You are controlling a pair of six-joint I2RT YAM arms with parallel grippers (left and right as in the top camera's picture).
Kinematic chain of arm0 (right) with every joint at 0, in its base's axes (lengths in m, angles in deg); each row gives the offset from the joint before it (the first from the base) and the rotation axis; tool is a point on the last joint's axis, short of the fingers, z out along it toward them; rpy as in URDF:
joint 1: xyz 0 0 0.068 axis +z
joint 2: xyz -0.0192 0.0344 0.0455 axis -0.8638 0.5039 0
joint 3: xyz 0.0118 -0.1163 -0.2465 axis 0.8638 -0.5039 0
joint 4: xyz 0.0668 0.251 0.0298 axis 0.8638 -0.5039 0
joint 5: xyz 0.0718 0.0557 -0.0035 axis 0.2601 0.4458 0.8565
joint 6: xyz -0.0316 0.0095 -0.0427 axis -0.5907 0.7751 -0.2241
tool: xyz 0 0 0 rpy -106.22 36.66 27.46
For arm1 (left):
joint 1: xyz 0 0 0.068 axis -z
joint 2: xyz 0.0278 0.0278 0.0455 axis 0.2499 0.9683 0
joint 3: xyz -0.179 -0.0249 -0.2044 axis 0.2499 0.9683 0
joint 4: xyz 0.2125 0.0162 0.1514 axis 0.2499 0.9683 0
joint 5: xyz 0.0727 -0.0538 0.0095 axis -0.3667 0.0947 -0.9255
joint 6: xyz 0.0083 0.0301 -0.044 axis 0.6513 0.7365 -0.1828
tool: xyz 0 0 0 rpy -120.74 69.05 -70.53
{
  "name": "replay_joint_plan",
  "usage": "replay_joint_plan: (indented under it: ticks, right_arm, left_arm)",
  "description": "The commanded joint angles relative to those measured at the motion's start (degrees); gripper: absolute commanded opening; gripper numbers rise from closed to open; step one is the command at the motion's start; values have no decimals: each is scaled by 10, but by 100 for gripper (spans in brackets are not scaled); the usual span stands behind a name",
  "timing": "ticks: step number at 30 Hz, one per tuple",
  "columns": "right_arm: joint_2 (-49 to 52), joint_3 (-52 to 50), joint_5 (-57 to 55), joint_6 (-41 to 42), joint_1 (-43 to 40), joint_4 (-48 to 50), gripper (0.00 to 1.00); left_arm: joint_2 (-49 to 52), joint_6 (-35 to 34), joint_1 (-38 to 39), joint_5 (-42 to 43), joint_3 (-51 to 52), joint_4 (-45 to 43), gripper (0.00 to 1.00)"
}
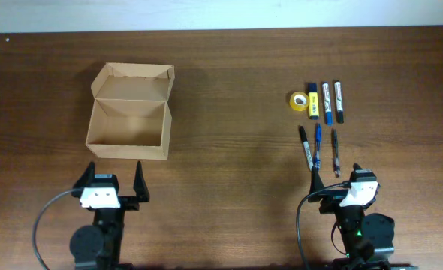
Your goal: Pack container
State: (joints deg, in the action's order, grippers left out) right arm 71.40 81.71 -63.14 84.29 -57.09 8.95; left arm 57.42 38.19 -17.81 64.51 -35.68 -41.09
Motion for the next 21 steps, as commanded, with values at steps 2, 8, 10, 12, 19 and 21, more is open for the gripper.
replay_joint_plan:
  ticks: [2,8,10,12,19,21]
  right_arm:
    - [65,92,-6,16,-4,-27,99]
    - [274,309,-19,-8,-5,-195,99]
    - [349,392,-18,-14,-5,-246,99]
    - [421,477,-18,-14,-5,-298,99]
    - [627,718,-18,-14,-5,-481,99]
    - [663,743,-13,-14,-5,-508,99]
  left_arm:
    - [123,7,2,15,-110,-2,100]
    - [365,7,2,17,-330,60,100]
    - [439,7,2,19,-415,105,100]
    - [507,7,2,33,-496,152,100]
    - [681,7,2,107,-689,286,100]
    - [704,7,2,141,-702,297,100]
